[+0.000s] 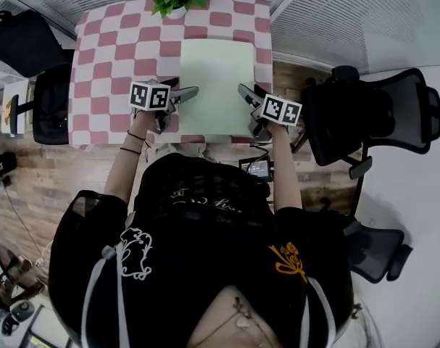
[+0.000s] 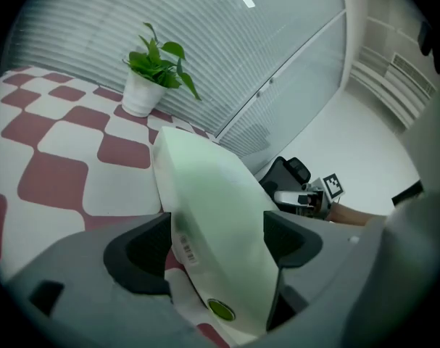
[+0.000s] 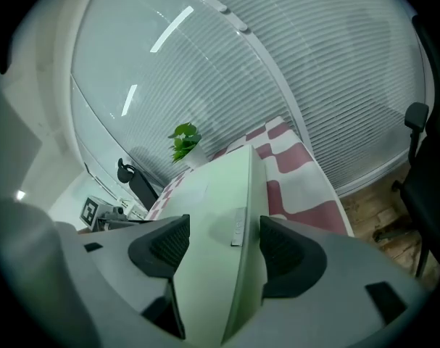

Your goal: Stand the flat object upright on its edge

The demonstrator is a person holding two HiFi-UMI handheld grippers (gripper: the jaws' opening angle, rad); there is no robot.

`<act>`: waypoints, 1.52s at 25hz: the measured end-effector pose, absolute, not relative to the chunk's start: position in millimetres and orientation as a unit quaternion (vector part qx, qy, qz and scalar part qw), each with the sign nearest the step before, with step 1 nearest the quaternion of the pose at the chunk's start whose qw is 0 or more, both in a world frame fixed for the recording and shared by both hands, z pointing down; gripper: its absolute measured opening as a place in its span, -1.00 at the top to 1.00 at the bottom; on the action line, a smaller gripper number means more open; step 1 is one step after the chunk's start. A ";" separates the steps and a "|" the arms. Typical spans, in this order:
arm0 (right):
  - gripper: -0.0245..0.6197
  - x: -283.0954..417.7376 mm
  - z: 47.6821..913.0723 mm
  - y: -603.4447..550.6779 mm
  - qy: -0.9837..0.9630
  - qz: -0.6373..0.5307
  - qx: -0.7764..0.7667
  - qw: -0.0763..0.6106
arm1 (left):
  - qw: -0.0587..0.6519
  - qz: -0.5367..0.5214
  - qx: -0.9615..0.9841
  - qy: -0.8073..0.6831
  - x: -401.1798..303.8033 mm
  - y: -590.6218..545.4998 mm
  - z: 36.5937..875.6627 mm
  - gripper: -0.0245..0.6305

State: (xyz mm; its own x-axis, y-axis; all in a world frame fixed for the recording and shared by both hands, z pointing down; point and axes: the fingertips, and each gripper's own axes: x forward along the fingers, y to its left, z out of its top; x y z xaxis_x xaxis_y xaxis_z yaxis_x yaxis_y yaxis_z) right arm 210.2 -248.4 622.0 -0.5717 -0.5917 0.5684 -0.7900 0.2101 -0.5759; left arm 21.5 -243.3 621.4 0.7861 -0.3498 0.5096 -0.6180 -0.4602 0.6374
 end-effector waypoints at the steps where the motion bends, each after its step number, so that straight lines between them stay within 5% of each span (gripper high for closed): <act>1: 0.10 209.8 625.2 -250.9 -0.768 0.442 0.448 0.117 | 0.438 0.157 0.837 -0.287 21.5 -245.3 624.7 -0.28; 21: 0.09 207.5 624.8 -252.5 -0.776 0.412 0.454 0.147 | 0.428 0.165 0.838 -0.296 25.6 -247.0 633.0 -0.28; 38: 0.10 207.2 494.2 -279.5 -0.833 0.174 0.502 0.154 | 0.156 0.191 0.907 -0.343 30.9 -293.1 510.4 -0.16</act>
State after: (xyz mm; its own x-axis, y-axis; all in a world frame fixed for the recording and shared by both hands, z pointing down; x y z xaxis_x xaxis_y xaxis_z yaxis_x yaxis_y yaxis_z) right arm 207.2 -279.5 494.2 -0.4493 -0.7827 0.4307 -0.8896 0.4363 -0.1353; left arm 30.9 -293.1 510.4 0.6921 -0.5617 0.4533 -0.6808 -0.7166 0.1516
